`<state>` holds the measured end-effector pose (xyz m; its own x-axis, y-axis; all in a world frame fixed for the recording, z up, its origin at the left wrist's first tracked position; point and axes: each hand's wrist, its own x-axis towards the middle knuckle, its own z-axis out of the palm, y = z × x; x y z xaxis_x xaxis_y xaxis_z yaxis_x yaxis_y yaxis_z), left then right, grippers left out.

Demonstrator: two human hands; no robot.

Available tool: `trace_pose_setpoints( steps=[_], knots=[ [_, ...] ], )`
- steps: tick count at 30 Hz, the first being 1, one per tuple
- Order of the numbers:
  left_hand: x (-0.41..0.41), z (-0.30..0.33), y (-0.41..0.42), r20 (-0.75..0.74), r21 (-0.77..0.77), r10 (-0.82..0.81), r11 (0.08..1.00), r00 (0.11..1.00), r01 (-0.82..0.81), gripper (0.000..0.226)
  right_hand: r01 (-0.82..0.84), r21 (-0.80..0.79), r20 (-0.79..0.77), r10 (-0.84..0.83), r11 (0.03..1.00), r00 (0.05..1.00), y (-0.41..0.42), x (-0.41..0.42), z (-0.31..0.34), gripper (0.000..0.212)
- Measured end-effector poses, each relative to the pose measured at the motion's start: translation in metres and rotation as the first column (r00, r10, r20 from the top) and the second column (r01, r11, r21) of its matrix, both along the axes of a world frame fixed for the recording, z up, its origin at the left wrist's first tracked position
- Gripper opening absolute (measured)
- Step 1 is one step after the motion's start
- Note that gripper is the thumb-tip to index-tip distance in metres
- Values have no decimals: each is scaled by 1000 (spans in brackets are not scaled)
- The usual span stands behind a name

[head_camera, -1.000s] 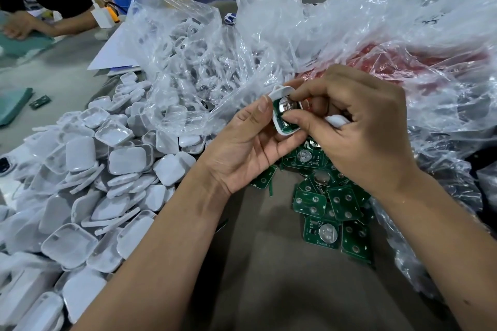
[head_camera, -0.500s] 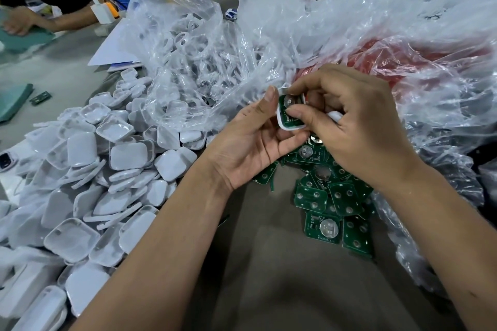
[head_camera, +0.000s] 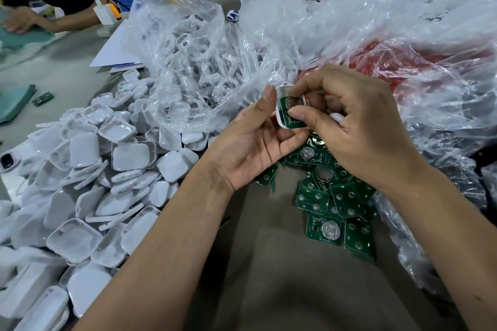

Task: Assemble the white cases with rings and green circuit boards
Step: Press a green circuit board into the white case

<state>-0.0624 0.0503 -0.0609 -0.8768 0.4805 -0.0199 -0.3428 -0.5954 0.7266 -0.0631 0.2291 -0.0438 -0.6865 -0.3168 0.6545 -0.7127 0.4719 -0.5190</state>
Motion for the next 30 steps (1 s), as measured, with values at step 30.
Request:
trace_pose_setpoints(
  steps=[30],
  knots=[
    [0,-1,1,7,-12,-8,1000,1000,8,50,45,47,-45,-43,998,998,-1,0,2,15]
  ],
)
